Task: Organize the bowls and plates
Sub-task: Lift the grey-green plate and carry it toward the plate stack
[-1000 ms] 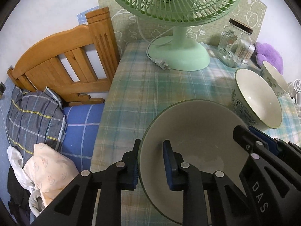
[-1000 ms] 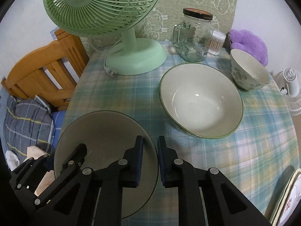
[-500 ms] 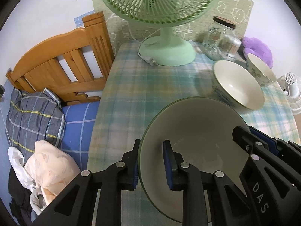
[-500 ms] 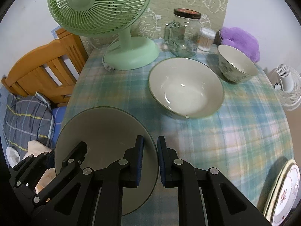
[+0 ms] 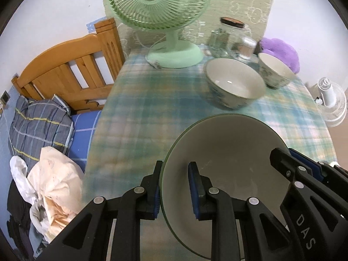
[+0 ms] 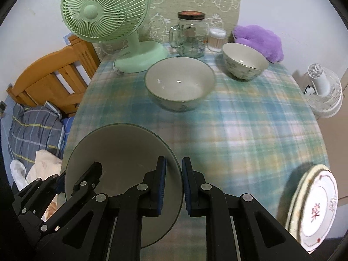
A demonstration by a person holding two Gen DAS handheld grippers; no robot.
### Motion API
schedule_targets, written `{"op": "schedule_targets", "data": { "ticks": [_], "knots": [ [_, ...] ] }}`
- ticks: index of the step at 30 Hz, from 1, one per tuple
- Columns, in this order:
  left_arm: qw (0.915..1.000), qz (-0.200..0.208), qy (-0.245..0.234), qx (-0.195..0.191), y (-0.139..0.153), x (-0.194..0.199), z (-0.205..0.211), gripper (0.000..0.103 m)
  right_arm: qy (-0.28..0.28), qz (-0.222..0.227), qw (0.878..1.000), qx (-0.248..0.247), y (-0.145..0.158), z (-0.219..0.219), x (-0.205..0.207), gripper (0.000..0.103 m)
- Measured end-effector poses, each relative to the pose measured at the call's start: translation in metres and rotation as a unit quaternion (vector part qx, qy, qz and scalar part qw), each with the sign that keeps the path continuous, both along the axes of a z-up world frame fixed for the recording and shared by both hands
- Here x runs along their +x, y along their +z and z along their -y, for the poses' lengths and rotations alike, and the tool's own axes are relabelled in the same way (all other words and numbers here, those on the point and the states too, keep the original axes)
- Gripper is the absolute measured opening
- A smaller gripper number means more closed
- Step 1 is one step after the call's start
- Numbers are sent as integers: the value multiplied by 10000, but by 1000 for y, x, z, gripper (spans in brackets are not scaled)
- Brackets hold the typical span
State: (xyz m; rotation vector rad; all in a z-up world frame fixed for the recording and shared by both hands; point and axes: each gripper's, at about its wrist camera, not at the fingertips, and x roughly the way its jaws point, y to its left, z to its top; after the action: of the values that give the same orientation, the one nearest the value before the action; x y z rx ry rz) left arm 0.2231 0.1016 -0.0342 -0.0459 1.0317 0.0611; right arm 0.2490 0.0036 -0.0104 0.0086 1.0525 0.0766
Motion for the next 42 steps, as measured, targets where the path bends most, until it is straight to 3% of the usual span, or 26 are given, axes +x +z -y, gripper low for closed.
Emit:
{"op": "schedule_targets", "data": {
  "ticks": [21, 33, 42],
  "knots": [
    [9995, -270, -84, -127, -9, -61, 105, 20, 37, -268, 9995, -141, 0, 114, -74, 18],
    [9984, -563, -83, -63, -31, -67, 121, 20, 17, -545, 9984, -163, -21, 132, -80, 18],
    [9987, -492, -99, 22, -36, -62, 120, 20, -12, -491, 9986, -189, -35, 127, -72, 19]
  ]
}}
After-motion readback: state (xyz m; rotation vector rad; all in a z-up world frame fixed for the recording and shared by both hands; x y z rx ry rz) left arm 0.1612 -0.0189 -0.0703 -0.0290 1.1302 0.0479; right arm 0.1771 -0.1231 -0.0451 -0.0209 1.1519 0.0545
